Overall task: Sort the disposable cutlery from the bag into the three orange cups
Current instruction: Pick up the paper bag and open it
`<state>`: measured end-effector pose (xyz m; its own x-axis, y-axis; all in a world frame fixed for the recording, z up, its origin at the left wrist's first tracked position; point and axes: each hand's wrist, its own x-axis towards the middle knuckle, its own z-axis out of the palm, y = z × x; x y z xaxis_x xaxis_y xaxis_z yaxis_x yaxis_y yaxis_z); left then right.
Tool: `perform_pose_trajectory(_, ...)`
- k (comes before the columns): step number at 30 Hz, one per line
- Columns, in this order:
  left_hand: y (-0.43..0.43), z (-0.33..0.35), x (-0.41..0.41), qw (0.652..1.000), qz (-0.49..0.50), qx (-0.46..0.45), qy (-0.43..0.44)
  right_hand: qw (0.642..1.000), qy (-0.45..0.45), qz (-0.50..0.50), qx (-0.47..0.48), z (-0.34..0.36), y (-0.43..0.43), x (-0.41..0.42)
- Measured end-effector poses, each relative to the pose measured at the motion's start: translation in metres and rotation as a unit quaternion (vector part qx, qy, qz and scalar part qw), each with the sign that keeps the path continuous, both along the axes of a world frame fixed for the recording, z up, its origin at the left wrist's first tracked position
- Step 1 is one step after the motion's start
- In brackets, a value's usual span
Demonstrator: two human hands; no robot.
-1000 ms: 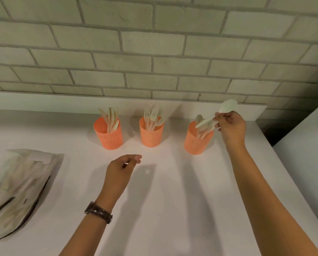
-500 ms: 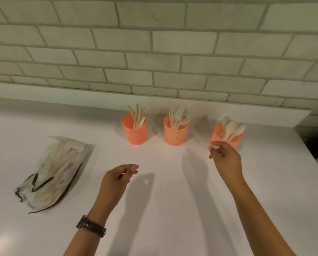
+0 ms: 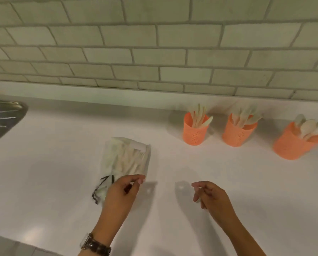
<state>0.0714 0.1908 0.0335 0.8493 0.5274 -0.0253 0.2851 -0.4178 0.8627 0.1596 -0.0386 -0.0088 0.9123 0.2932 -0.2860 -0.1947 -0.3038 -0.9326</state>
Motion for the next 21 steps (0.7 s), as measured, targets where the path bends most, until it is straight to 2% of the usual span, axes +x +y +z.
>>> perform_pose_trajectory(4, 0.053, 0.004, -0.021, 0.997, 0.014, 0.049, -0.065, 1.000, 0.014, -0.001, -0.002, -0.002, 0.052, -0.017)
perform_pose_trajectory(7, 0.089, -0.002, -0.027, 0.996, 0.056, 0.040, -0.053, 1.000, 0.014, 0.003, -0.013, 0.001, 0.081, -0.023)
perform_pose_trajectory(10, 0.116, -0.015, -0.023, 0.994, 0.083, -0.014, 0.067, 1.000, 0.015, 0.006, -0.017, 0.005, 0.101, -0.026)
perform_pose_trajectory(12, 0.121, -0.022, -0.016, 0.978, 0.070, -0.116, 0.160, 1.000, 0.017, 0.005, -0.019, 0.008, 0.108, -0.026)
perform_pose_trajectory(14, 0.118, -0.024, -0.004, 0.954, 0.047, -0.206, 0.212, 0.999, 0.017, 0.006, -0.027, 0.010, 0.111, -0.024)
perform_pose_trajectory(16, 0.114, -0.025, 0.009, 0.948, 0.022, -0.217, 0.233, 0.999, 0.014, 0.005, -0.037, 0.011, 0.110, -0.022)
perform_pose_trajectory(18, 0.112, -0.026, 0.022, 0.952, -0.001, -0.201, 0.231, 0.999, 0.009, 0.000, -0.044, 0.012, 0.105, -0.019)
perform_pose_trajectory(20, 0.109, -0.022, 0.032, 0.967, -0.029, -0.180, 0.176, 0.999, -0.002, -0.008, -0.047, 0.014, 0.099, -0.015)
perform_pose_trajectory(21, 0.106, -0.018, 0.035, 0.979, -0.048, -0.140, 0.141, 0.999, -0.008, -0.012, -0.044, 0.016, 0.095, -0.014)
